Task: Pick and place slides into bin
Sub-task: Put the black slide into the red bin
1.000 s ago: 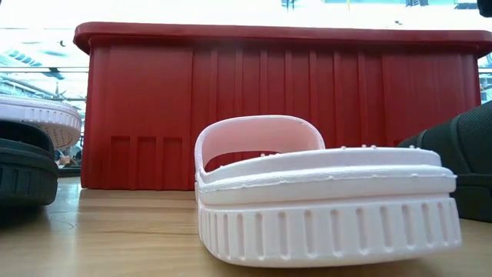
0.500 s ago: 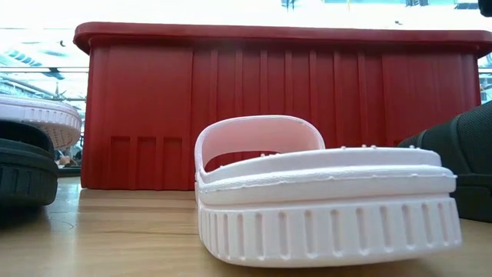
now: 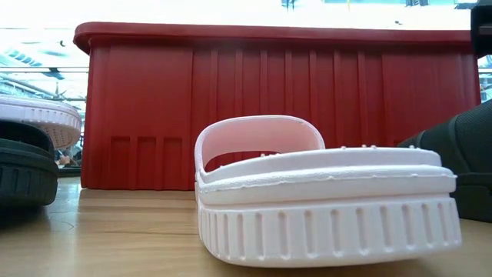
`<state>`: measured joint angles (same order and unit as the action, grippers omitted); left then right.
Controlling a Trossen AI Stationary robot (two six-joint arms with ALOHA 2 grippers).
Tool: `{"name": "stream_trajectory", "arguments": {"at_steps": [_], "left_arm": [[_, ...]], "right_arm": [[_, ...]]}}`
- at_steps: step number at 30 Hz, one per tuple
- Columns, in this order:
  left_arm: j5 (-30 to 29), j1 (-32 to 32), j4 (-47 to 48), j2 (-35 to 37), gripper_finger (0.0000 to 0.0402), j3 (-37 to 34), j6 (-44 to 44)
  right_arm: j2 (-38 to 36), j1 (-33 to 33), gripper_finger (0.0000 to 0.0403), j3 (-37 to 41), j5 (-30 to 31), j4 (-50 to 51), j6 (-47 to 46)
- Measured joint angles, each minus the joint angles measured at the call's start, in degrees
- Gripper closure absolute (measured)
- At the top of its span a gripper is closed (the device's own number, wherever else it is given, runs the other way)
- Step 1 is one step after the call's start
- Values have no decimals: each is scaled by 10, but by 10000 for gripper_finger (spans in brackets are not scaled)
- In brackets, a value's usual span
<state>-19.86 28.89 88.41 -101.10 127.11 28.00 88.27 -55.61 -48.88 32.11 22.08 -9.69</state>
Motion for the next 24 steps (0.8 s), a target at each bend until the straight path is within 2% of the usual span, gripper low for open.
{"name": "stream_trajectory", "arguments": {"at_steps": [6,20,24], "left_arm": [[0,-10,0,0,314,0,11],[1,-12,-18,0,314,0,24],[1,-12,-20,0,314,0,28]], "right_arm": [[0,0,234,8,72,-1,28],[0,9,234,23,71,-12,28],[0,13,247,33,71,-17,15]]}}
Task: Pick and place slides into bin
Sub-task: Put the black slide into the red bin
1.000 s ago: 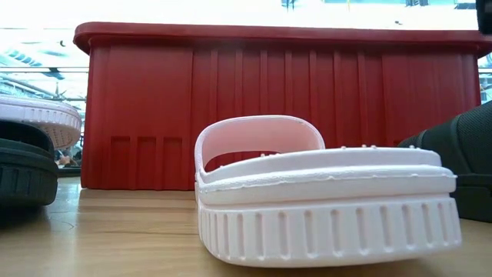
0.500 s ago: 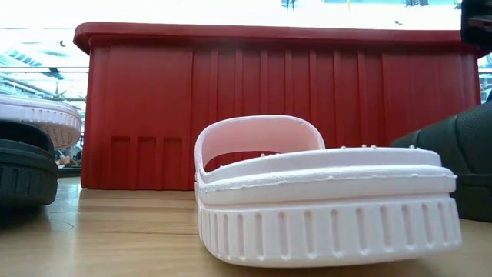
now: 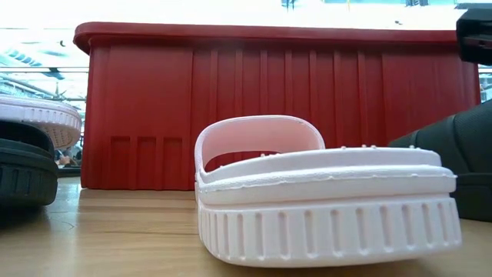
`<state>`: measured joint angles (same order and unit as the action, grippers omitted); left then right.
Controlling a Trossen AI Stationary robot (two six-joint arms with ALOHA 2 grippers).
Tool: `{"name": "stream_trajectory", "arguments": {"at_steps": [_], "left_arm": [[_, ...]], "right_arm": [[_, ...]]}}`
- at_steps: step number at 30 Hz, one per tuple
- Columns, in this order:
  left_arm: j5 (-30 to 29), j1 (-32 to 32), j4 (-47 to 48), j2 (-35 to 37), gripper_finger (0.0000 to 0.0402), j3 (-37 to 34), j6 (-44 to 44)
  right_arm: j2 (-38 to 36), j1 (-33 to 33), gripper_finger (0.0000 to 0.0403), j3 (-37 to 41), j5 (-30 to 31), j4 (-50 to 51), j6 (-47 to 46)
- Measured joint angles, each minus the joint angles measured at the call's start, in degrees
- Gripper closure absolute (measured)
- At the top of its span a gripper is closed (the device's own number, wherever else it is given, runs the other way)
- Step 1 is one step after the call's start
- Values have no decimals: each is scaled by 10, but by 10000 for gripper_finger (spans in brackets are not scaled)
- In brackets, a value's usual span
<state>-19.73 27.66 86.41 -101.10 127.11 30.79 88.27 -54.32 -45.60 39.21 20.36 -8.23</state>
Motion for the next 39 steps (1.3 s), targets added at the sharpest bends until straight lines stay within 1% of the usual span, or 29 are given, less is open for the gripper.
{"name": "stream_trajectory", "arguments": {"at_steps": [4,10,11,13,17,24,28,33,37,39], "left_arm": [[1,0,-1,0,314,0,12],[1,0,-7,0,314,0,16],[1,0,-9,0,314,0,17],[1,0,-11,0,314,0,17],[1,-2,-11,0,314,0,17],[2,-7,-11,0,314,0,13],[4,-7,-10,0,314,0,13],[4,-7,-10,0,314,0,13],[4,-6,-10,0,314,0,6],[4,-5,-10,0,314,0,1]], "right_arm": [[0,4,290,0,2,0,-1],[0,4,381,1,6,0,0],[0,4,390,1,8,1,0],[0,4,393,1,17,1,-3],[0,4,396,1,60,0,-39],[0,4,399,1,68,-3,-104],[0,6,400,1,44,-4,-114],[-9,5,401,1,28,4,-138],[-39,-1,401,1,-6,52,-174],[-58,-8,401,1,-38,88,-198]]}}
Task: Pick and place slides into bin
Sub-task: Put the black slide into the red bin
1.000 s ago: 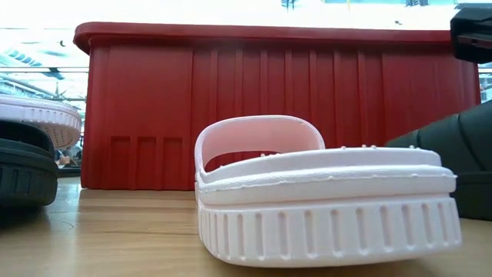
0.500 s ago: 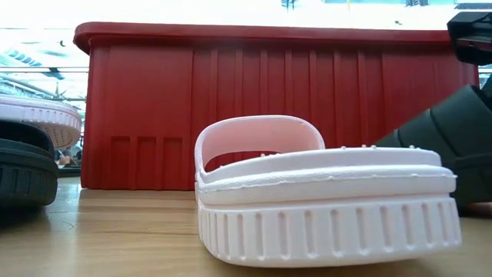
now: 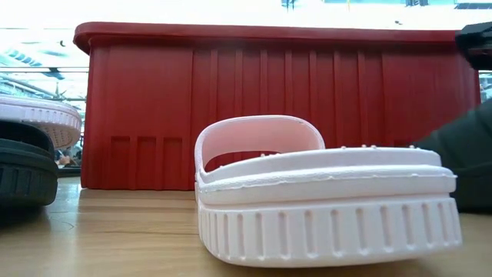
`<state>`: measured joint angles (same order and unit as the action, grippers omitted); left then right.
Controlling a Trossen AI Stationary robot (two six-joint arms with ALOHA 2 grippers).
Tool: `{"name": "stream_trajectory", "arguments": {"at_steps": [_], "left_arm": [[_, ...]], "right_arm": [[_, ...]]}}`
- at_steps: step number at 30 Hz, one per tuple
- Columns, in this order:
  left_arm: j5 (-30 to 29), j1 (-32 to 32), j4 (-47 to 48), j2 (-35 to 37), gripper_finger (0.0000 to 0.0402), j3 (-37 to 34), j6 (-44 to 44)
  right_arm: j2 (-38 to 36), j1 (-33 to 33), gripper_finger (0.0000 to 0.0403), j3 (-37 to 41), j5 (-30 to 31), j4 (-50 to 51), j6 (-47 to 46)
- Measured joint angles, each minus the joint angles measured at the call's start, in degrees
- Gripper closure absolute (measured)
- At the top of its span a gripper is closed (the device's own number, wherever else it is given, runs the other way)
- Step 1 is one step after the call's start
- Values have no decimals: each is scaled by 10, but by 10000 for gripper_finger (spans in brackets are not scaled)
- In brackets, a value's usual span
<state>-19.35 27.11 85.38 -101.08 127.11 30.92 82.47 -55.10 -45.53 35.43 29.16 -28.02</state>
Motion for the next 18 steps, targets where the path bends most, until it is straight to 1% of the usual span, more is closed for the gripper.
{"name": "stream_trajectory", "arguments": {"at_steps": [4,7,12,18], "left_arm": [[0,0,0,0,314,0,-2],[0,0,0,0,314,0,-1],[0,0,1,0,314,0,-1],[0,0,1,0,314,0,0]], "right_arm": [[-31,-15,401,0,-55,63,-38],[-43,-20,400,0,-58,86,-42],[-45,-20,396,-1,-62,91,-38],[-45,-20,358,-1,-79,93,-28]]}}
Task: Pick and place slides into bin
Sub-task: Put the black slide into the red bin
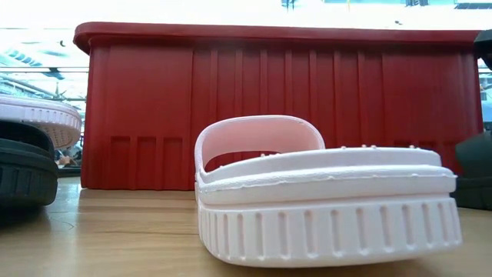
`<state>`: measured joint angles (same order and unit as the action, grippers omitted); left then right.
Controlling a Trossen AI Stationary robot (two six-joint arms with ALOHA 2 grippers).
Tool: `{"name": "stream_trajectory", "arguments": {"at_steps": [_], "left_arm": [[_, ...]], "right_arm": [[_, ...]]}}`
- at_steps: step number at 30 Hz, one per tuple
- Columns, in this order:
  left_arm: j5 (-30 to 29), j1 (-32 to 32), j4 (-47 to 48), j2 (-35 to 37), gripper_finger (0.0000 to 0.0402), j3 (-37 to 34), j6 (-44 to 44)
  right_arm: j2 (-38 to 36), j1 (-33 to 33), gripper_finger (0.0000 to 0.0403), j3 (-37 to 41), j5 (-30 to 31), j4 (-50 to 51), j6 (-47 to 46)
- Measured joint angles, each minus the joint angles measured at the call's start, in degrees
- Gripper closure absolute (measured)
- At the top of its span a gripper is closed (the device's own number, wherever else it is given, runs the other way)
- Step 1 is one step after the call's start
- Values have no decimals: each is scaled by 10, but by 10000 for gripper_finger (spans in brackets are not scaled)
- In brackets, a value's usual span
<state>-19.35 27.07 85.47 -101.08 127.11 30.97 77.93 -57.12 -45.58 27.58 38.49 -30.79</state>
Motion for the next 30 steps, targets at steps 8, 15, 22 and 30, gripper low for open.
{"name": "stream_trajectory", "arguments": {"at_steps": [8,15,22,30], "left_arm": [[13,0,0,0,314,0,11],[18,3,25,0,314,0,59],[45,25,45,0,314,0,129],[41,85,45,0,314,0,266]], "right_arm": [[0,0,290,0,-1,-5,0],[-25,0,236,0,-14,-9,-4],[-76,0,214,0,-69,-10,-44],[-143,0,231,1,-69,-63,-68]]}}
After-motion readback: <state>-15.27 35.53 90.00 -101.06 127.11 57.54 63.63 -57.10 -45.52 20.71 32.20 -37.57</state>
